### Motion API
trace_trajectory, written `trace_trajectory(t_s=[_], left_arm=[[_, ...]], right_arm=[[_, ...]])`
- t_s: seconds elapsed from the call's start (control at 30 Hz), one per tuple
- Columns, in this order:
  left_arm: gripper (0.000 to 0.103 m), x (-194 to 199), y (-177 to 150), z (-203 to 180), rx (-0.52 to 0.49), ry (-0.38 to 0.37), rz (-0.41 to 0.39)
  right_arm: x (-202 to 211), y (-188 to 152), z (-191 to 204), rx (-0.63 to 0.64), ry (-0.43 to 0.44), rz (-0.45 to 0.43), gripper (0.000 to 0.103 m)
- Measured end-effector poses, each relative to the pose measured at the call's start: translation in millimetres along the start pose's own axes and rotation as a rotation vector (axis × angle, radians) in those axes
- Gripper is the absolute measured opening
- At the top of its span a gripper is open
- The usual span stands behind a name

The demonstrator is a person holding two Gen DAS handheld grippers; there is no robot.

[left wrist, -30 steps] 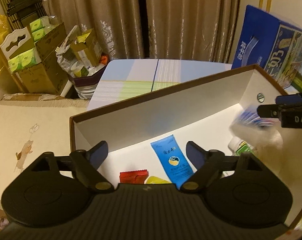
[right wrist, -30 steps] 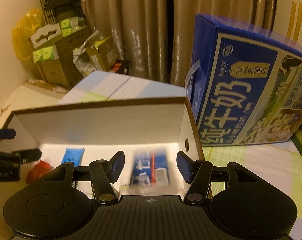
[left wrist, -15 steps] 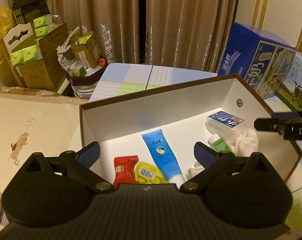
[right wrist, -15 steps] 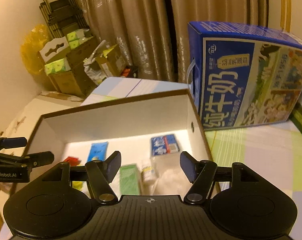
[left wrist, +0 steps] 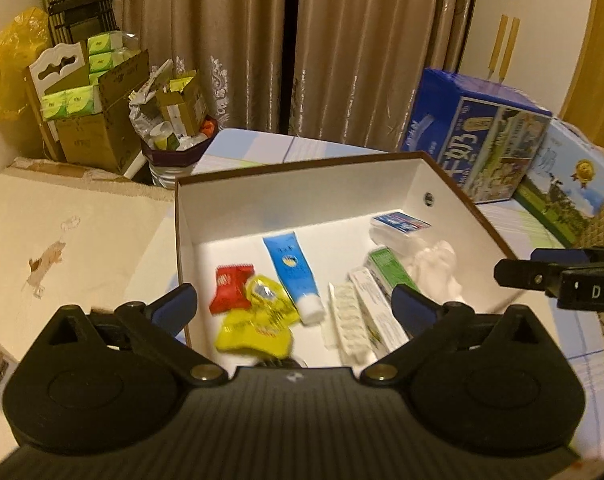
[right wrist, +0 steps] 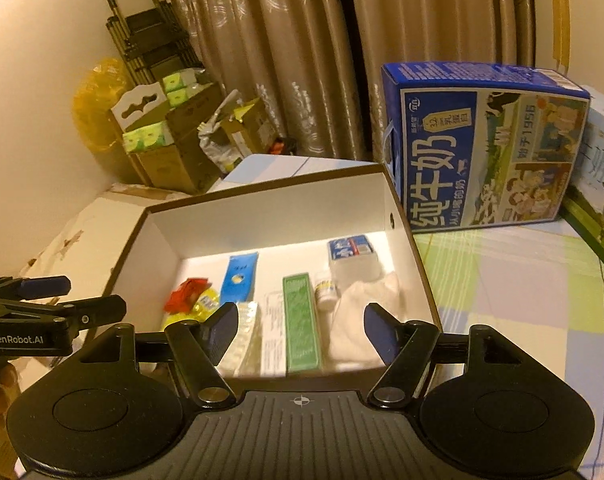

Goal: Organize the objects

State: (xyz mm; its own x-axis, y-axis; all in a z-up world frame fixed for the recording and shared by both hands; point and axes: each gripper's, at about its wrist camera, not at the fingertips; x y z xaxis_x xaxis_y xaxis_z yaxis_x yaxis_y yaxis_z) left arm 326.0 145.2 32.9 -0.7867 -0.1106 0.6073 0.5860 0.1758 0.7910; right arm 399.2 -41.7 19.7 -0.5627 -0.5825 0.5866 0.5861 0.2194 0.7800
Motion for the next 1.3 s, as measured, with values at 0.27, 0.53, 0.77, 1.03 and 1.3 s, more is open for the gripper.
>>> trace_trajectory(t_s=[0.27, 0.53, 0.77, 1.03, 1.3], left_arm=[[0.102, 51.0, -31.5, -19.7, 0.029, 0.007, 0.0], [0.102, 96.9, -64.9, -40.1, 0.046, 0.013, 0.018], [0.102, 135.5, -97.2, -62.1, 0.056, 0.004, 0.041], [0.102, 170.9, -125.3, -85.2, 0.058, 0.0, 0.05], [0.102, 191.2, -151.4, -101.0, 0.059, -0.011, 0.074]], right_arm=[[47.7, -35.5, 3.4, -0.035, 0.02, 0.005, 0.067], [99.7, -74.9, 2.9, -0.048, 0.028, 0.033, 0.067], [140.4, -101.5, 2.1, -0.028, 0.027, 0.036, 0.067], [178.9, -128.7, 4.2, -0.01, 0.038, 0.047, 0.067], [202.7, -155.3, 10.6, 0.0, 0.055, 0.072, 0.067]])
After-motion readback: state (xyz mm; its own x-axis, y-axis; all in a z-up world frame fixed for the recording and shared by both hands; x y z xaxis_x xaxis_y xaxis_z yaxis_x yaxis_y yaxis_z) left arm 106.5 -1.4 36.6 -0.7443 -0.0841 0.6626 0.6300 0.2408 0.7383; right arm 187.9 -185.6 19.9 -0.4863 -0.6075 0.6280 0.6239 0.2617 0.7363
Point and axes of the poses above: each gripper's, at about its wrist camera, not at the fingertips, and x roughly against the way its jaws point, z to its left, y to its top, and after that the axes turned 7 degrees about -z, right-handed
